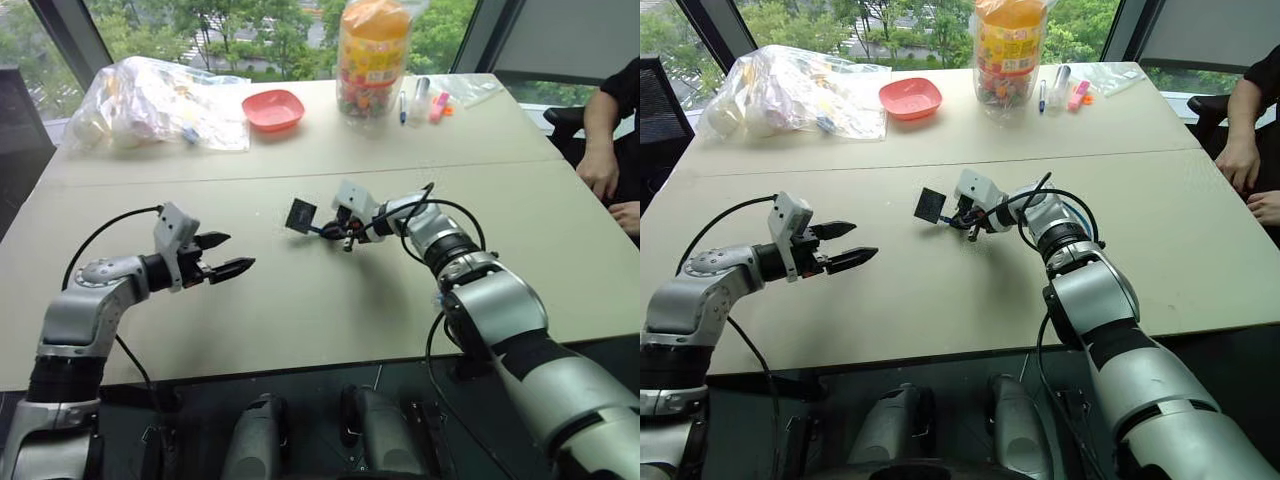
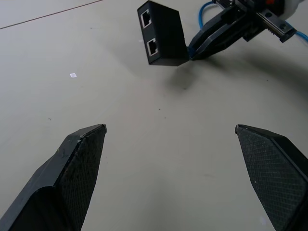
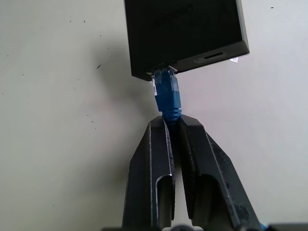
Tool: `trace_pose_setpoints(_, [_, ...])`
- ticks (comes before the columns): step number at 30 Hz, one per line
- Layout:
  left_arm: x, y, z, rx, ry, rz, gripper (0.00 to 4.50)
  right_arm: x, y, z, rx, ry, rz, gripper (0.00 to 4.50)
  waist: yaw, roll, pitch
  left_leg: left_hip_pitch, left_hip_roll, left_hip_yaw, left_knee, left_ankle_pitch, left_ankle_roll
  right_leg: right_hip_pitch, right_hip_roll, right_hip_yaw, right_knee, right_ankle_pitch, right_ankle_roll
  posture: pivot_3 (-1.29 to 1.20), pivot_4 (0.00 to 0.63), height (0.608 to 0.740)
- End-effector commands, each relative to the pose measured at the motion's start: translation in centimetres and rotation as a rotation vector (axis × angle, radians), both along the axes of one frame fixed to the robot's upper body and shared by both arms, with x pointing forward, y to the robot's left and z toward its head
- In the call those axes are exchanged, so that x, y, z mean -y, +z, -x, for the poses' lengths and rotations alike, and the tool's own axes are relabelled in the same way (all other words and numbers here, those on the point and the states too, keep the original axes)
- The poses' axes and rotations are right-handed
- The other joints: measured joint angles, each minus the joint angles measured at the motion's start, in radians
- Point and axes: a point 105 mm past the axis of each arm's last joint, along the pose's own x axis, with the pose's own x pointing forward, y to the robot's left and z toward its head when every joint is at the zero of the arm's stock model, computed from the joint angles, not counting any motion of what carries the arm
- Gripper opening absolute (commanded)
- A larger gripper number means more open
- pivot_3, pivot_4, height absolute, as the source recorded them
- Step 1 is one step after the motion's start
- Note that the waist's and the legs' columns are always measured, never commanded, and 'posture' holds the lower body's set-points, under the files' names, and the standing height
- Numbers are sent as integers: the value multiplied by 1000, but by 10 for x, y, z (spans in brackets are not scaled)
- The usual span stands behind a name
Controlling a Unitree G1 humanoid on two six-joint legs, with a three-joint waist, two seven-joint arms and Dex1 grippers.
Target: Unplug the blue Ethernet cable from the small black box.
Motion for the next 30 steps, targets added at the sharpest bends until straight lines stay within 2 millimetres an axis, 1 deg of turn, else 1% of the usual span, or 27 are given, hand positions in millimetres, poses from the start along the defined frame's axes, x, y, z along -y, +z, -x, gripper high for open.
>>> trace_pose_setpoints(1, [2,17,-10,73,-21,-8,4500,1,1,-8,177,1,94,21,-1,0,0,0,-1,0,0,0,0,0,0,0,1,0,0,0,150,740])
trace_pose_setpoints(3, [2,21,-20,77,-26,6,4500,11,27,-20,457,0,145,21,4,0,0,0,-1,0,0,1,-2,-1,0,0,1,0,0,0,150,740])
trace_pose_setpoints(4, [3,24,-26,79,-32,25,4500,15,38,-22,567,10,155,21,9,0,0,0,-2,0,0,2,-3,-1,0,0,2,0,0,0,150,740])
trace_pose_setpoints(6, [3,29,-34,79,-43,57,4500,18,47,-21,661,28,163,21,21,1,1,-2,-3,0,0,3,-4,-2,-1,0,2,0,-1,0,150,740])
trace_pose_setpoints(7, [9,38,-39,76,-71,110,4500,20,53,-18,703,40,148,21,27,1,1,-2,-3,0,0,3,-4,-3,-1,0,1,0,-1,0,150,740])
trace_pose_setpoints(9, [22,74,-52,72,-134,358,4500,21,65,-11,757,57,93,21,35,0,1,-3,-3,1,0,3,-4,-3,-1,1,0,0,0,0,150,740])
trace_pose_setpoints(10, [27,87,-59,75,-162,426,4500,21,71,-8,773,57,72,21,35,-2,1,-4,-4,1,0,3,-4,-3,-1,0,0,0,0,0,150,740])
trace_pose_setpoints(11, [30,94,-63,76,-176,458,4500,21,73,-6,779,54,61,21,34,-2,1,-6,-4,1,1,3,-4,-3,-1,0,-1,2,4,0,150,740])
trace_pose_setpoints(14, [46,84,-80,65,-216,327,4500,20,82,-1,769,46,24,21,28,-1,1,-6,-5,3,0,3,-3,-4,-1,0,-1,2,5,0,150,740])
trace_pose_setpoints(16, [55,84,-83,52,-256,312,4500,19,84,2,756,46,15,21,25,-1,1,-4,-5,5,0,2,-2,-3,-1,0,-1,1,5,0,150,740])
trace_pose_setpoints(18, [68,87,-83,37,-319,325,4500,19,83,3,718,38,-2,21,24,-1,1,-3,-4,5,-1,2,-2,-2,0,0,-1,1,5,0,150,740])
trace_pose_setpoints(20, [77,85,-84,30,-352,299,4500,19,83,4,696,29,-10,21,26,-2,1,-3,-4,5,-1,2,-2,-3,0,0,-1,1,5,0,150,740])
trace_pose_setpoints(23, [86,83,-86,31,-361,280,4500,19,83,6,676,23,-15,21,28,-2,1,-4,-4,5,0,2,-2,-3,0,0,-1,1,5,0,150,740])
trace_pose_setpoints(28, [94,89,-89,38,-361,343,4500,19,82,11,665,27,-10,21,28,-2,1,-4,-4,3,0,2,-2,-3,-1,0,-1,1,5,0,150,740])
trace_pose_setpoints(29, [96,89,-87,34,-379,346,3950,19,81,12,662,29,-9,0,29,-2,1,-4,-4,3,0,2,-2,-3,-1,0,-1,1,5,0,150,740])
trace_pose_setpoints(30, [98,87,-86,32,-387,339,3670,19,81,13,660,29,-9,0,29,-2,1,-5,-4,3,0,2,-2,-3,-1,0,-1,1,5,0,150,740])
